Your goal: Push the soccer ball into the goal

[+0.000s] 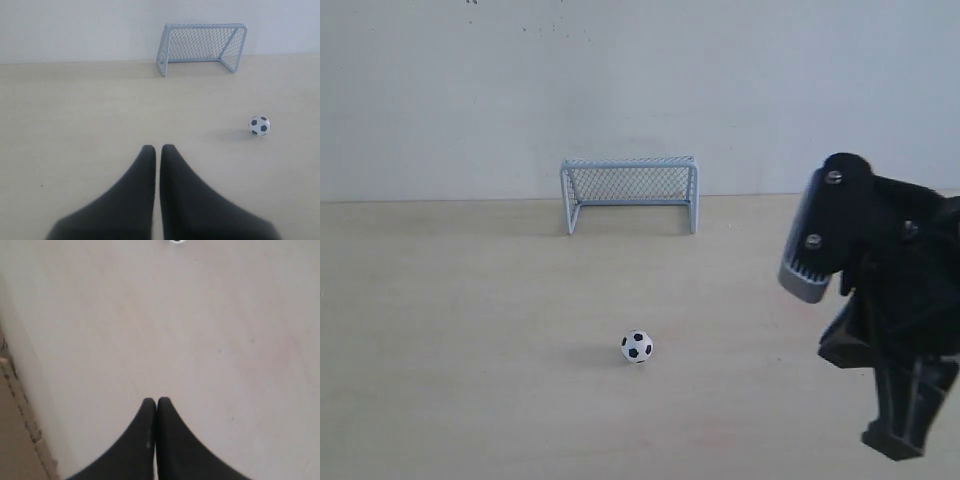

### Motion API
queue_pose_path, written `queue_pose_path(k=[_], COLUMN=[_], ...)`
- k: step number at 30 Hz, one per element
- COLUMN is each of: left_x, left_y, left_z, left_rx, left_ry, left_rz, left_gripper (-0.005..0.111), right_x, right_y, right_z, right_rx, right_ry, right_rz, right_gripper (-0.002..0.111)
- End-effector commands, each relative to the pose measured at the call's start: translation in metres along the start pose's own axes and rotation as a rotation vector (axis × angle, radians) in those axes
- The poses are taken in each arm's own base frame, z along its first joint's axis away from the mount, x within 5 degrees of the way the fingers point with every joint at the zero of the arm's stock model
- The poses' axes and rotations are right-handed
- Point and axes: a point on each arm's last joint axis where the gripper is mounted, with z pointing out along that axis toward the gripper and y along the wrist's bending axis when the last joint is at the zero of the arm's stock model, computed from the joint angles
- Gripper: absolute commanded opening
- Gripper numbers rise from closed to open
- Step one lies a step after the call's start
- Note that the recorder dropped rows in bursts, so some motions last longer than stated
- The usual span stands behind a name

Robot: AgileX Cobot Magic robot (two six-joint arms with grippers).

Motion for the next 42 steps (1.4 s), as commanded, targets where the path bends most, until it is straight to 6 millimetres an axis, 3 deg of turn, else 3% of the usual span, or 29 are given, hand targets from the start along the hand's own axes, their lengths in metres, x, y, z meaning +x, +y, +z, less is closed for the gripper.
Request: queue_pose_path(k=[1,9,14,24,29,39,42], left_x=[0.001,0.001,0.001,0.001,0.001,0.001,0.001], left_y=[0.0,0.0,0.0,0.0,0.0,0.0,0.0], left_z=[0.0,0.0,0.0,0.0,0.0,0.0,0.0], left_rx=[-0.001,-0.001,-0.001,-0.001,-0.001,-0.001,-0.001], left_ry=[0.001,0.001,0.001,0.001,0.001,0.001,0.001], left_rz=[0.004,0.004,0.004,0.004,0.004,0.004,0.004], left_gripper=[0.004,0.004,0.004,0.004,0.004,0.004,0.004], right_x=[-0.028,-0.087,-0.103,-0.102,-0.098,-0.096,-0.1], right_y=[-0.007,-0.025,-0.029,-0.022,-0.02,-0.017,-0.03], right_z=[0.029,0.08,0.116,0.18,0.2,0.214,0.23], right_rx=[-0.039,-0.176,-0.259,-0.305,-0.307,-0.311,-0.124], right_ry=[0.011,0.11,0.095,0.024,0.025,0.01,-0.033], right_rz=[-0.104,-0.298,-0.466,-0.521,-0.507,-0.513,-0.592], right_gripper=[0.0,0.0,0.0,0.0,0.0,0.0,0.0])
